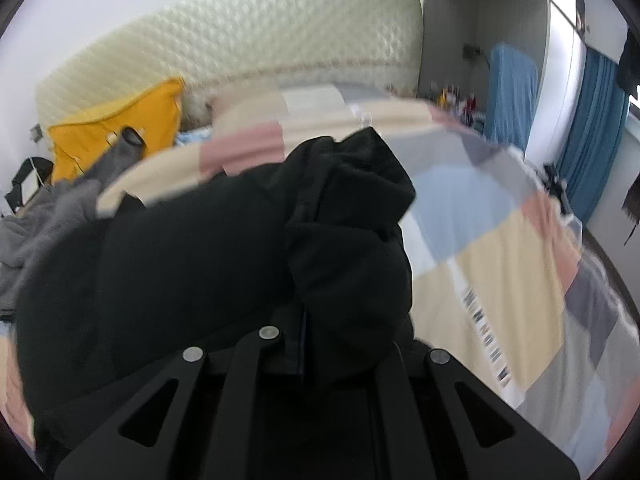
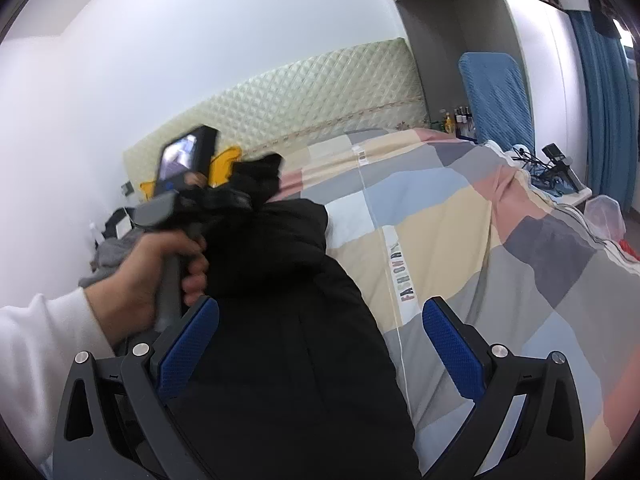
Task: Fold large clothes
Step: 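Lift the sleeve with the left tool and fold it across the jacket body, then open the left tool to release the sleeve and withdraw it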
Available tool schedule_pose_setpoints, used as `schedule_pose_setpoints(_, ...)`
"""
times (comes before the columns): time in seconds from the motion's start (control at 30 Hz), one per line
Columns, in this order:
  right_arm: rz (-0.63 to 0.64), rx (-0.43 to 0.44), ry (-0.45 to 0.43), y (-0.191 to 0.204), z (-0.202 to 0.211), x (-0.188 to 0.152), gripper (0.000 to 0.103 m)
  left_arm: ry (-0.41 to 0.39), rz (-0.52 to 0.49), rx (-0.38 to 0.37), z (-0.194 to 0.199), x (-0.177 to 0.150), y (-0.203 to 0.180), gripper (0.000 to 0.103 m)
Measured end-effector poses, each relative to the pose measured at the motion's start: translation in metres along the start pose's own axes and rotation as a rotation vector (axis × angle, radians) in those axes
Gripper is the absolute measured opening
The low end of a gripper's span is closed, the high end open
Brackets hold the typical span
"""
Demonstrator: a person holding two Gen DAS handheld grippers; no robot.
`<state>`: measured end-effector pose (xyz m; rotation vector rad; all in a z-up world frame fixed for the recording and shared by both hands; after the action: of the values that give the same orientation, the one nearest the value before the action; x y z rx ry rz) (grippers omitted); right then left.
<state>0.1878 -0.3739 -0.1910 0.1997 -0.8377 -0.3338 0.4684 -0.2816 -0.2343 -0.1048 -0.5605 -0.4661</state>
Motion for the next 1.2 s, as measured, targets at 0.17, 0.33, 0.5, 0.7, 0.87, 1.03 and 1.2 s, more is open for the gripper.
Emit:
schedule_pose_setpoints(0.17, 0.003, 0.017, 0.037, 0.000, -0.018, -0.004, 0.103, 0.092, -0.045, 0.036, -0.050, -0.015, -0.006, 0.010)
schedule_pose_setpoints(0.33, 0.002, 0.032, 0.069, -0.001, -0.031, -0.006, 0.103, 0.102, -0.028, 0.034, -0.057, -0.020, -0.004, 0.013)
schedule_pose_setpoints(0.5, 0.010, 0.017, 0.070, 0.000, -0.030, -0.009, 0.103, 0.123, -0.061, 0.028, -0.050, -0.023, -0.012, 0.026)
schedule_pose_setpoints(0.7, 0.027, 0.004, 0.044, 0.004, -0.020, -0.008, 0.103, 0.047, -0.033, -0.032, 0.001, -0.030, -0.023, 0.103)
schedule_pose_setpoints(0.87, 0.030, -0.011, 0.013, 0.002, -0.011, -0.006, 0.103, -0.013, -0.025, 0.004, 0.067, -0.039, -0.020, 0.103)
schedule_pose_setpoints(1.03, 0.034, -0.024, -0.007, 0.003, -0.004, -0.003, 0.103, -0.086, 0.048, 0.046, 0.150, -0.048, 0.008, 0.103)
schedule_pose_setpoints(1.2, 0.056, -0.039, -0.014, 0.011, 0.001, -0.003, 0.103, -0.139, 0.135, 0.037, 0.232, -0.069, 0.039, 0.103)
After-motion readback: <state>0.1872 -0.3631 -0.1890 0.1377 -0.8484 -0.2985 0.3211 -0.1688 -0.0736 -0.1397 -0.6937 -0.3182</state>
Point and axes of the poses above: each gripper's, at about its wrist camera, not at the fingertips, and z roughly against the way its jaws point, y to its left, x to its top, the point moved 7 cm from there along -z, roughly the way its jaws point, and after that the axes turned 13 degrees about y, right-handed, at the moved point
